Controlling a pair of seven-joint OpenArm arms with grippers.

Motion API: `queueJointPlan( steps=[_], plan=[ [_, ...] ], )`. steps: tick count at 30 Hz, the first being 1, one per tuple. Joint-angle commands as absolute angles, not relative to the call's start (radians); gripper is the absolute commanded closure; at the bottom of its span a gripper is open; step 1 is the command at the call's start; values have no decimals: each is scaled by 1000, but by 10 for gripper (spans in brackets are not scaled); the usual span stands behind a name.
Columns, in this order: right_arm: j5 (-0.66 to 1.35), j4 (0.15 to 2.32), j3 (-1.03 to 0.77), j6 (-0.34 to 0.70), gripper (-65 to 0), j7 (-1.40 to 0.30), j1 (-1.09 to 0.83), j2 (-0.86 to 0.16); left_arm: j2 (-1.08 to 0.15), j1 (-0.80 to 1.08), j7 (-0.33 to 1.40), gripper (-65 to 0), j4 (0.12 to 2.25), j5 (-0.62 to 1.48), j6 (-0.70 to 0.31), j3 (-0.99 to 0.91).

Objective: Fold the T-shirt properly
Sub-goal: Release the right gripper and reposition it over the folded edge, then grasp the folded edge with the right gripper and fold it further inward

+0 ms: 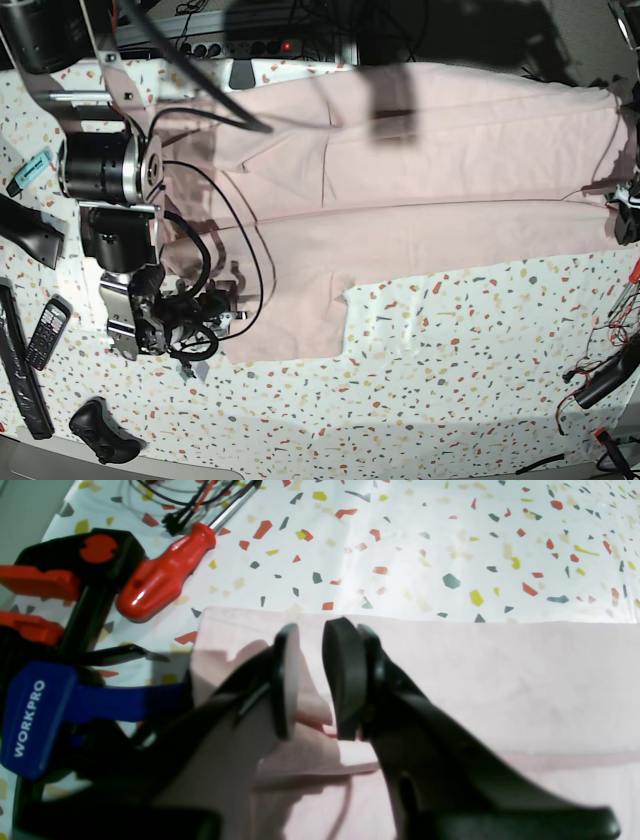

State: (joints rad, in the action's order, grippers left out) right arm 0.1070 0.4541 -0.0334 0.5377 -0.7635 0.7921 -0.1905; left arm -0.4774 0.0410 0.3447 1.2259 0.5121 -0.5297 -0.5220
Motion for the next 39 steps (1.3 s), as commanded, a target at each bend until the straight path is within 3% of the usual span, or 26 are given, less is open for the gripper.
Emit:
queueJointPlan(
  steps=[1,5,11,20,25,30,32,36,39],
  plan=[
    [115,466,-27,524,-223,-756,823,-194,-502,28,321,-126,1243,524,-531,-530],
    [115,466,-25,507,-220,-749,822,-194,-502,28,322,-126,1243,524,-531,-530],
    [112,467,-25,507,0,-708,823,-194,-502,28,322,-126,1243,524,-531,-530],
    [115,472,-25,509,0,-678,822,-194,-508,27,313,-129,1243,430,-492,-530],
    [115,472,-25,509,0,-676,822,-194,-555,27,280,-196,1230,417,-429,-530],
    [115,472,-25,509,0,-677,822,-194,-590,-28,274,-196,1080,424,-429,-530],
    [115,472,-25,509,0,-677,822,-194,-601,-68,271,-196,971,447,-456,-530],
    [115,472,-25,508,0,-665,822,-194,-630,-123,273,-196,814,594,-616,-530],
    [115,472,-25,509,0,-662,822,-194,-632,-160,308,-196,795,621,-633,-529]
  ],
)
